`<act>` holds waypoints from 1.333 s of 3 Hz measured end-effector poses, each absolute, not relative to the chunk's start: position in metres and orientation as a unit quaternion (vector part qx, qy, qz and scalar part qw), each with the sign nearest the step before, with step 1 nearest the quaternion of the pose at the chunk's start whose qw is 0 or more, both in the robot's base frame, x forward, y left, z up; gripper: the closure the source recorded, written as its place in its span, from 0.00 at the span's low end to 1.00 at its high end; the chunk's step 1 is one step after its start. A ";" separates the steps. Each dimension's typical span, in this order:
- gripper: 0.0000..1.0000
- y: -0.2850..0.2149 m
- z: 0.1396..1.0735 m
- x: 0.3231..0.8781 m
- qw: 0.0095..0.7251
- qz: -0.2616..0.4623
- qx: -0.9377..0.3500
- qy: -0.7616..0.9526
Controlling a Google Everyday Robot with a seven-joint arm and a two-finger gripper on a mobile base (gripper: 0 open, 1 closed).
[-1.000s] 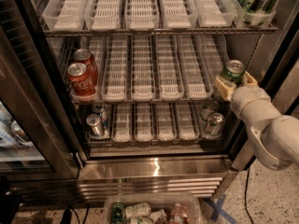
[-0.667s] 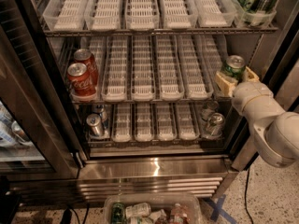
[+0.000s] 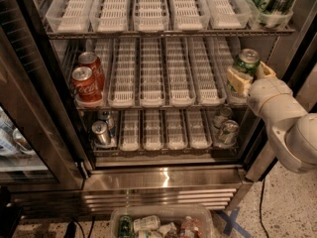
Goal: Pick green can from middle shelf of fridge
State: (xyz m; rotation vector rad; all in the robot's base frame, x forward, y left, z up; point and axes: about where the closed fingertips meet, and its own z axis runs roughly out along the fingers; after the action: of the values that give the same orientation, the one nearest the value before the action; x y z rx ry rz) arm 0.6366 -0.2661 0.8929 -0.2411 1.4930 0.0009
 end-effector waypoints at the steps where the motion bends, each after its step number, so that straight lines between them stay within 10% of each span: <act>1: 1.00 -0.247 0.904 0.624 0.732 0.020 -0.129 0.668; 4: 1.00 -0.198 0.948 0.580 0.731 0.099 -0.193 0.647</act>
Offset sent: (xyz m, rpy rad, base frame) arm -0.0659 0.0715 0.0743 0.0205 -0.0799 0.2778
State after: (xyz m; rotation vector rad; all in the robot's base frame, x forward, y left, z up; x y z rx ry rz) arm 0.5805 -0.1982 0.9483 -0.4251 1.4234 0.2174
